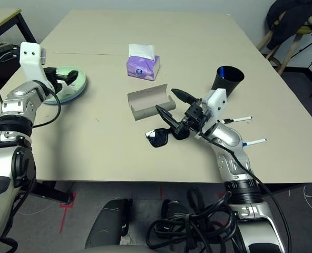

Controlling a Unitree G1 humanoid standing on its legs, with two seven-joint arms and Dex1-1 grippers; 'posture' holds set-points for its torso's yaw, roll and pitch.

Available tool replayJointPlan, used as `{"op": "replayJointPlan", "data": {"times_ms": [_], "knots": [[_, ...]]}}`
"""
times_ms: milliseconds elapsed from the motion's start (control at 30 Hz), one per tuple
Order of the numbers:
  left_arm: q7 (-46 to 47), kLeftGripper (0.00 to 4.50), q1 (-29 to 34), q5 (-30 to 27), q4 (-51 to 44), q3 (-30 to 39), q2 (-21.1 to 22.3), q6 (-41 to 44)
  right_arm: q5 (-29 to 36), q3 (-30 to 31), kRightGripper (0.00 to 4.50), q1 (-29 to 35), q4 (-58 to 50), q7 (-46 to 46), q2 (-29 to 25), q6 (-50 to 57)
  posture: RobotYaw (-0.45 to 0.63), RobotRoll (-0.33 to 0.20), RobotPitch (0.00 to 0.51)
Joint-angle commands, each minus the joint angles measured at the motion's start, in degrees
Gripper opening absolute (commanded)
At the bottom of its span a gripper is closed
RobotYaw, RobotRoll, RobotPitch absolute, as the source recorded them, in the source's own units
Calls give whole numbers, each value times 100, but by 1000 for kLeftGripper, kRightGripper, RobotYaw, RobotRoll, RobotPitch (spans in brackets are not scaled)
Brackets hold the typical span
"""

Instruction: Organize and tidy the items on the table.

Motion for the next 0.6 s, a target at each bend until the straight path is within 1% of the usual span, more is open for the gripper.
{"op": "replayJointPlan", "data": {"times_ms": [33, 100, 200, 300, 467, 533, 600], "knots": [[-1074, 4485, 658, -335, -942, -225, -7, 24, -10, -23, 4500, 1, -182, 28, -153, 152, 150, 0, 122], [-1388, 4485, 914, -437, -1278, -273, 32, 53, 10, -10, 4500, 1, -224, 75, -220, 215, 154, 0, 126], [-2121, 4485, 1319, -550, -1684, -432, 184, -51, 60, 17, 4500, 2, -289, 251, -396, 361, 164, 0, 144], [-2374, 4485, 1489, -542, -1932, -517, 213, -198, 152, -55, 4500, -47, -352, 418, -593, 540, 171, 0, 163], [-2919, 4485, 1750, -644, -2261, -636, 248, -506, 230, -10, 4500, -186, -482, 634, -868, 846, 168, 0, 175], [-3035, 4485, 1853, -639, -2402, -714, 215, -645, 137, 17, 4500, -237, -479, 715, -1037, 925, 163, 0, 180], [-3207, 4485, 1969, -588, -2425, -820, 184, -869, -229, 229, 4500, -448, -418, 736, -1286, 1074, 159, 0, 185]]}}
